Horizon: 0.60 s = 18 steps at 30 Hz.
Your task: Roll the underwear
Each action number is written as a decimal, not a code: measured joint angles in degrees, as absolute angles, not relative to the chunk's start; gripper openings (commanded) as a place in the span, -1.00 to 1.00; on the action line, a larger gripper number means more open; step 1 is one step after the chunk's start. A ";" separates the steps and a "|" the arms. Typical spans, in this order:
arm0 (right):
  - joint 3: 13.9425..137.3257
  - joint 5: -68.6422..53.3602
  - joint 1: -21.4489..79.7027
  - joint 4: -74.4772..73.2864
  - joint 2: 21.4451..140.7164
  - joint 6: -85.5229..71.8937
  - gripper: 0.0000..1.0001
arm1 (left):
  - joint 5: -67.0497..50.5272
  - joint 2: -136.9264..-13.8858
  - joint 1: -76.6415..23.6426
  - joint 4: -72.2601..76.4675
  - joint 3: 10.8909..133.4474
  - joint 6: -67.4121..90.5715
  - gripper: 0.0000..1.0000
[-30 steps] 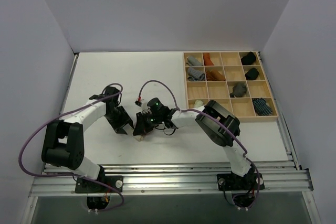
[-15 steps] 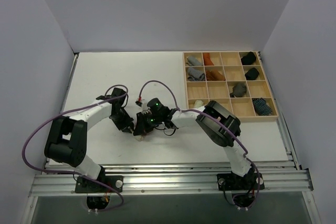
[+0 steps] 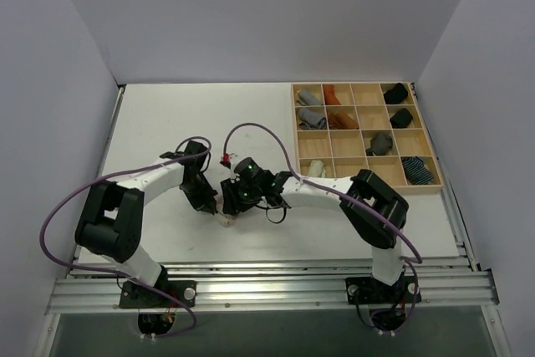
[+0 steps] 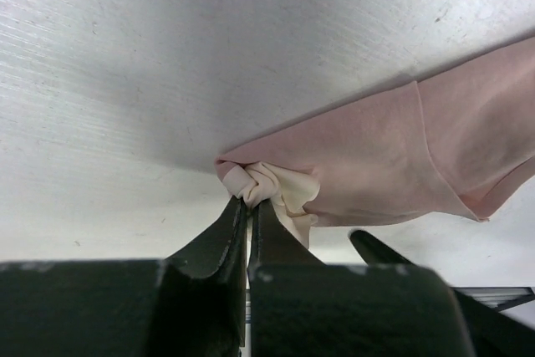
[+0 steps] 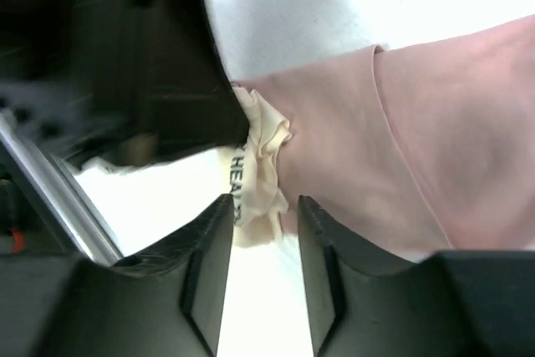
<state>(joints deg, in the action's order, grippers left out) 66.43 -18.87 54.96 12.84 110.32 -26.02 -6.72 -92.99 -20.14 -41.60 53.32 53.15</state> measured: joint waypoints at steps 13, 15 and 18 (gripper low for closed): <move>70.15 9.13 71.68 4.29 106.13 -12.03 -0.24 | -9.65 -98.35 -20.58 -47.90 58.46 51.51 -0.95; 71.70 12.23 71.70 3.53 107.35 -9.89 -0.22 | -10.04 -99.24 -20.60 -49.06 59.37 51.18 -0.95; 73.47 15.68 71.75 3.38 109.43 -7.25 -0.22 | -10.26 -100.29 -20.60 -50.39 60.55 50.50 -0.95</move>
